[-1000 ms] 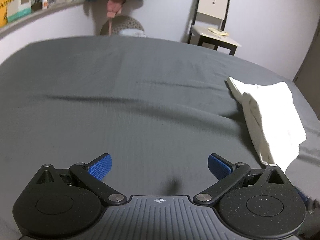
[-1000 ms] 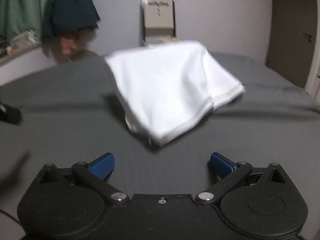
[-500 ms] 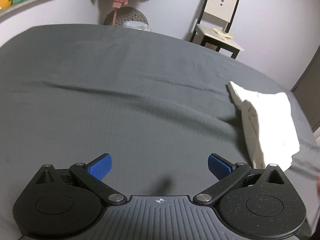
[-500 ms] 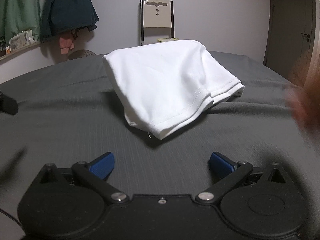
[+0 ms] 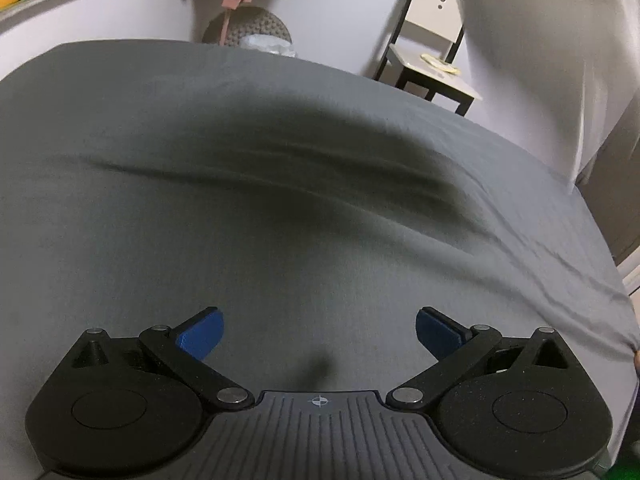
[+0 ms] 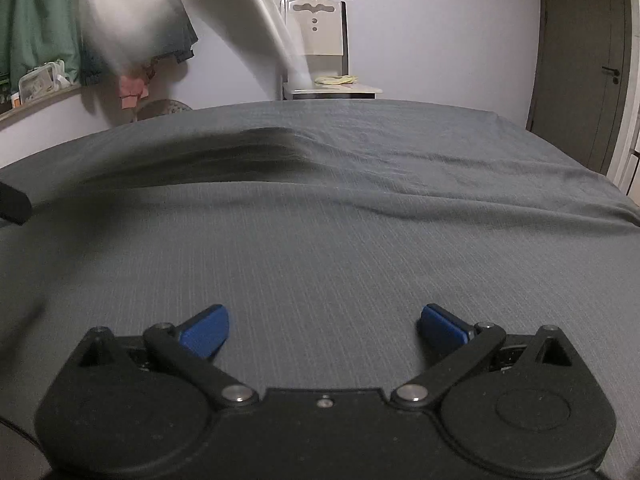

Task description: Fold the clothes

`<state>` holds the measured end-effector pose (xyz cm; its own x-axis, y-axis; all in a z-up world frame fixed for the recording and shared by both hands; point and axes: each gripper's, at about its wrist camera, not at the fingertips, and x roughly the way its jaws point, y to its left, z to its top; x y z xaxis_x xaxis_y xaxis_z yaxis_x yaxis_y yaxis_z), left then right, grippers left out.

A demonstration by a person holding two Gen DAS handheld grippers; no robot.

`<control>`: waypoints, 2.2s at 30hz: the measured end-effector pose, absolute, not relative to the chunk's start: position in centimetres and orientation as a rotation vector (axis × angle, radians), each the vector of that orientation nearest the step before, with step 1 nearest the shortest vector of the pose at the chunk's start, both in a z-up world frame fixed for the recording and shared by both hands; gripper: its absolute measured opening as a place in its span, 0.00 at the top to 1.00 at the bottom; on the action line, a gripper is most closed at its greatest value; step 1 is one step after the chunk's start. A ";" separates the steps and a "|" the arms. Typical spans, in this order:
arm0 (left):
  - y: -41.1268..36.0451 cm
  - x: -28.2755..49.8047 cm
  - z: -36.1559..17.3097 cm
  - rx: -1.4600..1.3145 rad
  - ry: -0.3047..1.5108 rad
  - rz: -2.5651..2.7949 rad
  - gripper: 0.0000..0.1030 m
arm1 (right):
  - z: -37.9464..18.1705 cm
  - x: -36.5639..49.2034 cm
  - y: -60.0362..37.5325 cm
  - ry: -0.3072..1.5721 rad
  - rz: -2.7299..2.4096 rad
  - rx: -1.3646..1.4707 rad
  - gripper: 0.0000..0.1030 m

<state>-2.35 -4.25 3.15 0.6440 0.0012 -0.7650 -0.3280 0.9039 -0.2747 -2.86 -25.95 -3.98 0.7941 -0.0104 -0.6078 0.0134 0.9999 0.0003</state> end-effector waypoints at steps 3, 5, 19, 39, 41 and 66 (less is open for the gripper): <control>-5.1 -2.2 3.5 -0.398 0.856 0.171 0.00 | -3.9 -2.9 -25.9 0.654 -0.014 0.005 0.00; -5.5 -2.2 4.1 -0.383 0.835 0.154 0.00 | -3.8 -3.0 -25.9 0.654 -0.015 0.005 0.00; -4.1 -2.3 5.9 -0.451 0.780 0.105 0.00 | -3.7 -3.0 -25.8 0.654 -0.013 0.002 0.00; -5.2 -2.7 5.1 -0.391 0.833 0.077 0.00 | -3.8 -2.6 -26.3 0.654 -0.005 -0.001 0.00; -4.8 -2.6 4.7 -0.399 0.845 0.110 0.00 | -3.8 -2.6 -26.3 0.654 -0.005 -0.001 0.00; 10.9 -7.0 6.8 -0.388 0.789 0.771 0.00 | -3.3 -1.4 -25.1 0.666 -0.039 0.009 0.00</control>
